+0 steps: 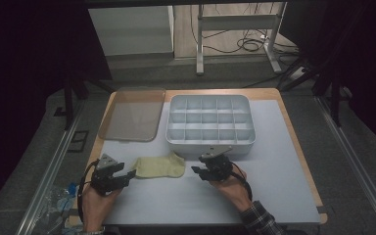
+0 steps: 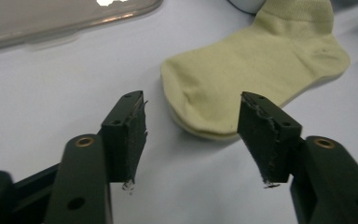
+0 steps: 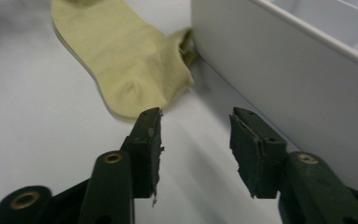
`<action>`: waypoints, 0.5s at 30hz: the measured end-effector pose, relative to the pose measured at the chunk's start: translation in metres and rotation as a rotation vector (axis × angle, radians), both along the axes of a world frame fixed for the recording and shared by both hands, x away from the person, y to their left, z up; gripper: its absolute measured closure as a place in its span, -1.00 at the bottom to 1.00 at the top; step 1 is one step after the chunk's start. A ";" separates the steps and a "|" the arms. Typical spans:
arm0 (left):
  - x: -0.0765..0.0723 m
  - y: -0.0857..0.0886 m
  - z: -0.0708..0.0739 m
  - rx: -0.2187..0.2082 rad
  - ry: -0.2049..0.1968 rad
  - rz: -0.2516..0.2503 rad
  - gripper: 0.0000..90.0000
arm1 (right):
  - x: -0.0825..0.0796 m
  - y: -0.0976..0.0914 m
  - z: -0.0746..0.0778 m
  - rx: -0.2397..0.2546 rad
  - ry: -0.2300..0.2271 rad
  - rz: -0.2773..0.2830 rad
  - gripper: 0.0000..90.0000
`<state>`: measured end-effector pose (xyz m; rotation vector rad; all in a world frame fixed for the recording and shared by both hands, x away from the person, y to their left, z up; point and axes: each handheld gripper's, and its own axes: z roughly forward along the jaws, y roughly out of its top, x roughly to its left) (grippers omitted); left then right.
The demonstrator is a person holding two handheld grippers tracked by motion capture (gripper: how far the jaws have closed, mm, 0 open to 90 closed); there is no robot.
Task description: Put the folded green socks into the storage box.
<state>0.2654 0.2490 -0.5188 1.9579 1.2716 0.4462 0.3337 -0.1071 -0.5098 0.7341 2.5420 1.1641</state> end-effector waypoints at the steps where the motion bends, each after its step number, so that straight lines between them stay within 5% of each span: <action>1: 0.002 0.000 0.000 -0.003 0.002 -0.003 0.00 | 0.001 0.003 0.000 0.002 0.002 0.006 0.23; 15: 0.018 0.000 -0.004 0.005 0.008 0.041 0.30 | 0.018 0.030 -0.006 0.027 0.026 0.010 0.39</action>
